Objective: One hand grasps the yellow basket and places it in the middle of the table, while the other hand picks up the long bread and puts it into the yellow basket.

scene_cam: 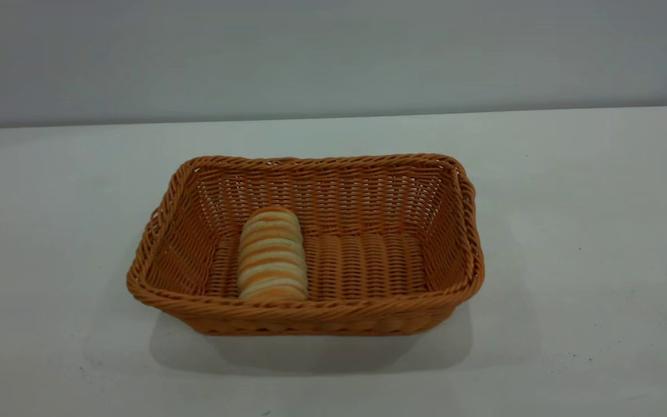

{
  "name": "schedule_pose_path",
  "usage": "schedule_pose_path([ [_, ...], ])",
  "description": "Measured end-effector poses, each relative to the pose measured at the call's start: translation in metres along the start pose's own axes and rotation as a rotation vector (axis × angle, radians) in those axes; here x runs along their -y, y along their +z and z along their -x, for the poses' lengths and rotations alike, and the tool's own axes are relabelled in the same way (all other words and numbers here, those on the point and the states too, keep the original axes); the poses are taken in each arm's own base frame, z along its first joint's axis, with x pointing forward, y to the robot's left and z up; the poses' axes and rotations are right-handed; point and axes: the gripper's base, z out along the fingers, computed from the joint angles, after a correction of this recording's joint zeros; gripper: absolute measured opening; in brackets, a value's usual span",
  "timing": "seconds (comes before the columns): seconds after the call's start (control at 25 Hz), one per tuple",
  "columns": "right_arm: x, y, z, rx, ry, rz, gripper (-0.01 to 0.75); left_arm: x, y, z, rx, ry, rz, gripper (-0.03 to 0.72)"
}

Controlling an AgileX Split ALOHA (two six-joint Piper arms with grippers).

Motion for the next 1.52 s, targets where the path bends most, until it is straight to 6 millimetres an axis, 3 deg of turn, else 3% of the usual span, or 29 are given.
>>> schedule_pose_path([
  [0.24,-0.001,0.000,0.000,0.002,0.000,0.010,0.355,0.008,0.021,-0.069,-0.055,0.001,-0.008,0.455],
  [0.4,-0.001,0.000,0.000,0.004,-0.002,0.011,0.352,0.011,0.037,-0.103,-0.081,0.002,-0.009,0.453],
  [0.52,-0.001,0.000,0.000,0.005,-0.003,0.011,0.341,0.012,0.048,-0.117,-0.113,0.001,-0.006,0.453],
  [1.08,0.002,0.000,0.005,0.051,-0.026,-0.023,0.225,0.006,0.067,-0.133,-0.183,-0.053,0.060,0.453],
  [1.52,0.004,0.007,0.001,0.038,-0.026,-0.030,0.222,-0.003,0.067,-0.134,-0.190,-0.122,0.159,0.453],
])
